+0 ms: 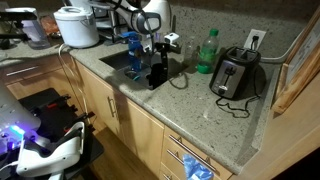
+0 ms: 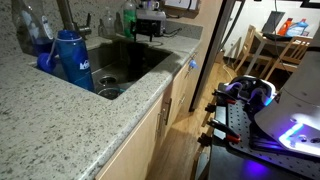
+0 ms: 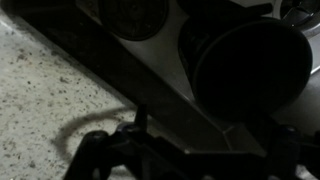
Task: Put the cup in the sink
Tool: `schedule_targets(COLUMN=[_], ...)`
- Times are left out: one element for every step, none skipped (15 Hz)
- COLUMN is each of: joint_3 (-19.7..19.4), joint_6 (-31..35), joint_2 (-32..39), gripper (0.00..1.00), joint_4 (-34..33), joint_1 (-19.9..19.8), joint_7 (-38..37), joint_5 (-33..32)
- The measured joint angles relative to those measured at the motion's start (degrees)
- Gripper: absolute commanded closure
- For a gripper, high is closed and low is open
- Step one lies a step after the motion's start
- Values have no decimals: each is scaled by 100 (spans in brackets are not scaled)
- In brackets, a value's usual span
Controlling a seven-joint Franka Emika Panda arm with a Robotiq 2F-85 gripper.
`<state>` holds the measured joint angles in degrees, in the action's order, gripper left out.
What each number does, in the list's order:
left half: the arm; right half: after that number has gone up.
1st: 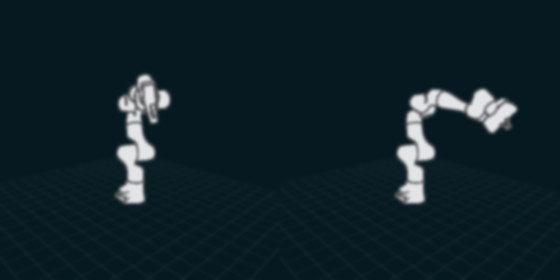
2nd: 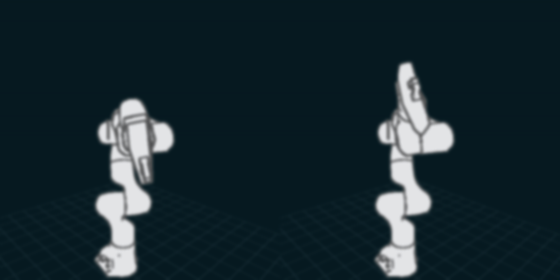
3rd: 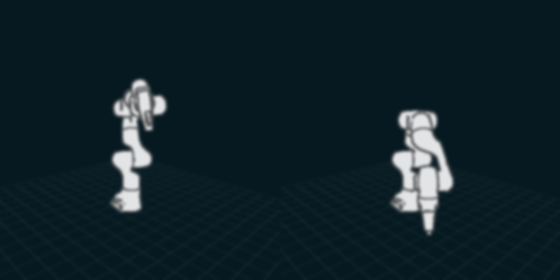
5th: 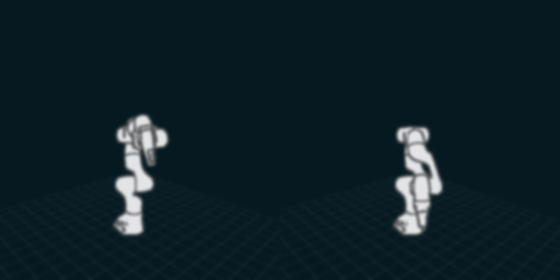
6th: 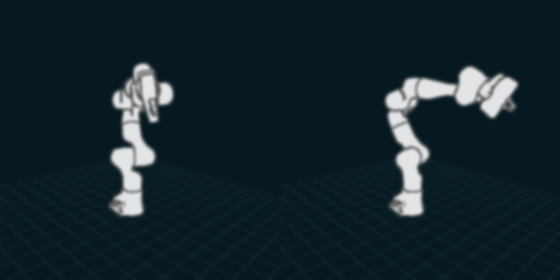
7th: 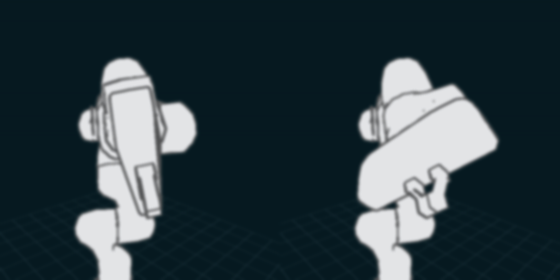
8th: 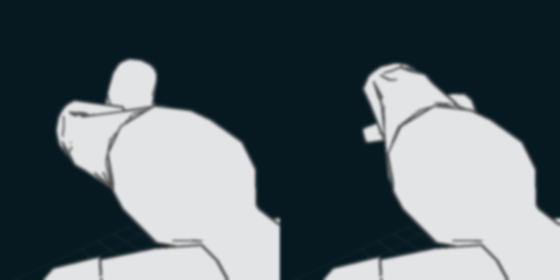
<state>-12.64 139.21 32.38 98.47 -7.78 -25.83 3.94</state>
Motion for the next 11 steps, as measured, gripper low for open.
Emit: schedule_targets(joint_3=[-18, -39, -57, -66, -71, -73, -75, -77, -78, -79, -79], joint_6=[-36, -84, -136, -198, -273, -362, -450, -540, -614, -693, -754], joint_2=[-109, -243, -395, -563, -742, -925, -1104, -1271, -1430, -1569, -1689], gripper=[0, 0, 0, 0, 0, 0, 0, 0, 0, 0, 0], joint_4=[9, 28, 61, 108, 171, 240, 313, 383, 456, 523, 584], joint_1=[-11, -23, -40, -62, -89, -120, -155, -186, -220, -247, -267], joint_7=[0, 0, 0, 1, 7, 46, 107, 173, 213, 232, 268], joint_5=[0, 0, 0, 0, 0, 0, 0, 0, 0, 0, 0])
